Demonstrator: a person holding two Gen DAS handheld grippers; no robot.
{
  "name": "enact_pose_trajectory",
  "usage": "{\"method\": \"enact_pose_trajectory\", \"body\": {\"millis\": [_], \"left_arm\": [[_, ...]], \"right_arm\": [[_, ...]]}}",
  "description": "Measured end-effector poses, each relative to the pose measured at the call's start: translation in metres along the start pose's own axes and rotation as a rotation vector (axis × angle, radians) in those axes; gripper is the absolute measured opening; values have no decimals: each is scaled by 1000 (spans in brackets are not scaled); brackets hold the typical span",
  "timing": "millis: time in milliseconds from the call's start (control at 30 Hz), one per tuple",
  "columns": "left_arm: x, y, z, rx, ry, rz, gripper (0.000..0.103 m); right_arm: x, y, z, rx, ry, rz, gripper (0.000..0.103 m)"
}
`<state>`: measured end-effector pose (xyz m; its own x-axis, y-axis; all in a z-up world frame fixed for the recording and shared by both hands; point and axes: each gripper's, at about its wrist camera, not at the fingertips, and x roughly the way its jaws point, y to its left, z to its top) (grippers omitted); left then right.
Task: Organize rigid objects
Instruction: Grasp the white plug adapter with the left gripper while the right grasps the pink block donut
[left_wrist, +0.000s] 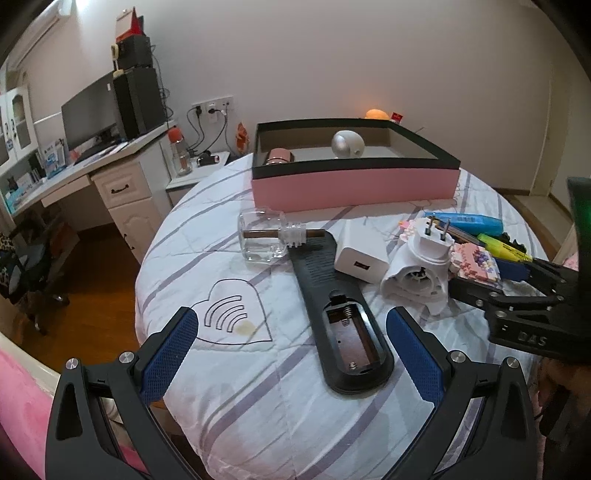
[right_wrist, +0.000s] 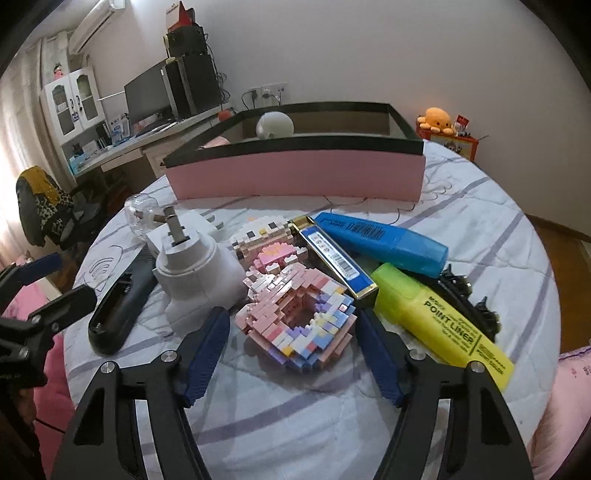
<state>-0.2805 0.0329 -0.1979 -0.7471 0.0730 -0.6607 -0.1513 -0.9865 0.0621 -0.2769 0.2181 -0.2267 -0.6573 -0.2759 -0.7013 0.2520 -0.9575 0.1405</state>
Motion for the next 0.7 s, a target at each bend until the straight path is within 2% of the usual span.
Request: {"method": "enact_pose_trajectory", "body": {"millis": [100, 133, 400, 567, 633, 700], "left_arm": [[2, -7, 2, 9, 1, -6, 103], [2, -10, 4, 9, 0, -13, 103], [11, -53, 22, 57, -25, -63, 103], [25, -74, 34, 81, -37, -65, 103], [31, -80, 37, 101, -32, -54, 99], [37, -84, 39, 119, -23, -51, 87]], "right_arm": [[1, 1, 0, -10, 3, -3, 71], [0, 0, -1, -18, 0, -13, 63], [-20, -21, -12, -15, -10, -4, 63], [-23, -34, -16, 4, -24, 40, 63], [-22, -34, -15, -2, -26, 43, 63], [-21, -34, -15, -4, -31, 51, 63]]}}
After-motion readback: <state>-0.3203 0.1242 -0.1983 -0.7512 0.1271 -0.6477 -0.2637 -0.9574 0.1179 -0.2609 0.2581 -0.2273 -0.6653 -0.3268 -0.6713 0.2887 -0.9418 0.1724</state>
